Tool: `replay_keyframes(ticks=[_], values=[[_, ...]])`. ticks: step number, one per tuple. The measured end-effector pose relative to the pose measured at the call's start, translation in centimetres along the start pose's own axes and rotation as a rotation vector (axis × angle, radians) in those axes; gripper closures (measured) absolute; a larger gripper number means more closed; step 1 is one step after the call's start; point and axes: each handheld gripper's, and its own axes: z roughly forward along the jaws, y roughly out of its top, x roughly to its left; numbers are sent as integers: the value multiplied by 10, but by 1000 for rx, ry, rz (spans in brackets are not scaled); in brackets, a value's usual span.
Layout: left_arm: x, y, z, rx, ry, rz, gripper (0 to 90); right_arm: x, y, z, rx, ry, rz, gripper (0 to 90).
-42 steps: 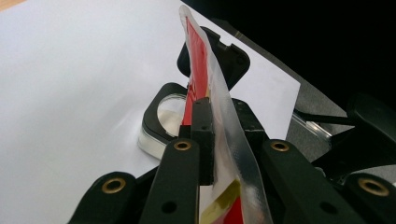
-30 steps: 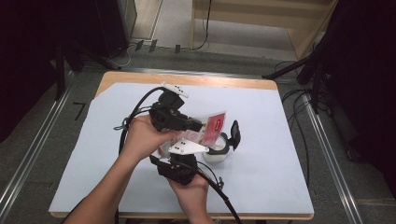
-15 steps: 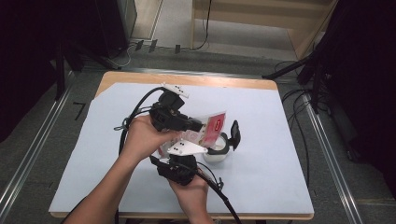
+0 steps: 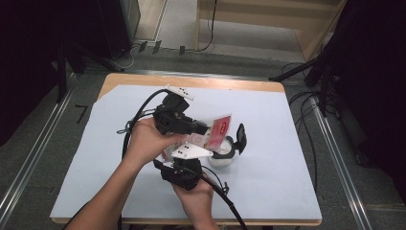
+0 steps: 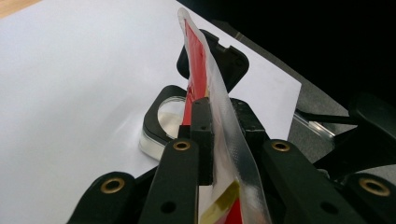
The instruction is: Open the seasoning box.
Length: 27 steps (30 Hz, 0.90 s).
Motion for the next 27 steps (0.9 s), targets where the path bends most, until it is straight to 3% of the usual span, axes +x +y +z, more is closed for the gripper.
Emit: replay_keyframes(ticks=[14, 27], values=[[1, 3, -1, 0, -14, -15, 824, 1, 2, -2, 4, -11, -22, 638], [4, 8, 5, 21, -18, -14, 824, -3, 3, 0, -5, -16, -9, 638]])
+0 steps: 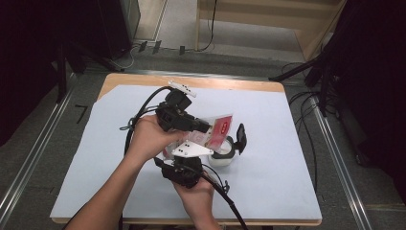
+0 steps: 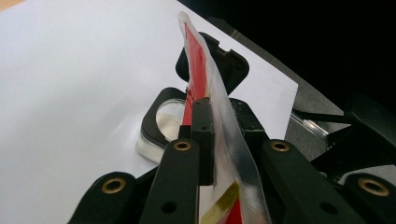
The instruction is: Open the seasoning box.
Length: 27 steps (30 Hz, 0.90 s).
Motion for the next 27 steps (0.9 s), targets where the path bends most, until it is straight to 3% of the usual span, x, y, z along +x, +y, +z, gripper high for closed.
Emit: replay_keyframes(ticks=[27], values=[[-6, 1, 4, -3, 18, 24, 833, -2, -3, -1, -18, -10, 3, 634]])
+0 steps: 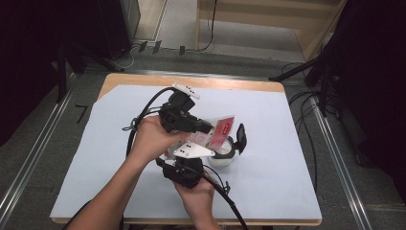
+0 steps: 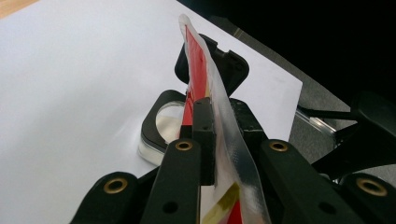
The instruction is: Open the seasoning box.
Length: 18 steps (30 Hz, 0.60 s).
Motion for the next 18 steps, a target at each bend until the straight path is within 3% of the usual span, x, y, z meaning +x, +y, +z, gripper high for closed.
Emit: replay_keyframes(ticks=[15, 18], values=[[-1, 0, -1, 7, 5, 9, 832, 0, -1, 0, 0, -1, 5, 641], [-1, 1, 1, -6, -9, 4, 833, 0, 0, -1, -2, -3, 5, 641]])
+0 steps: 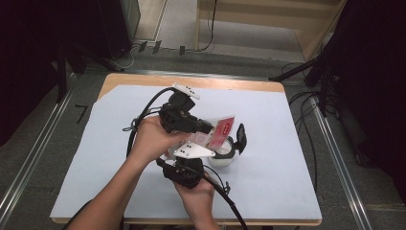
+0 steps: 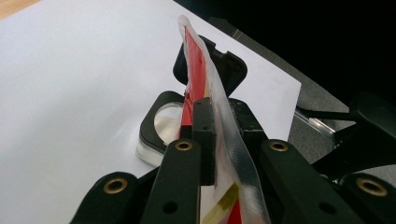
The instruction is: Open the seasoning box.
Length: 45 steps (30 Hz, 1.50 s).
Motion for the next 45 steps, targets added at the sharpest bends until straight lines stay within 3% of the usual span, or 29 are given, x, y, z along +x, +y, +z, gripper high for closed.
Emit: replay_keyframes(ticks=[7, 14, 24, 45], values=[[-2, 3, -3, 9, 16, 10, 835, 1, 3, -2, -6, -1, -5, 646], [-3, 5, -7, -21, 7, 12, 835, 3, 8, -2, -14, 4, -14, 649], [-3, 6, -2, -8, 9, 11, 837, 2, 6, -1, -1, 1, -13, 633], [-7, 7, 1, -10, 4, 25, 835, -1, 4, -3, 0, -24, -12, 687]])
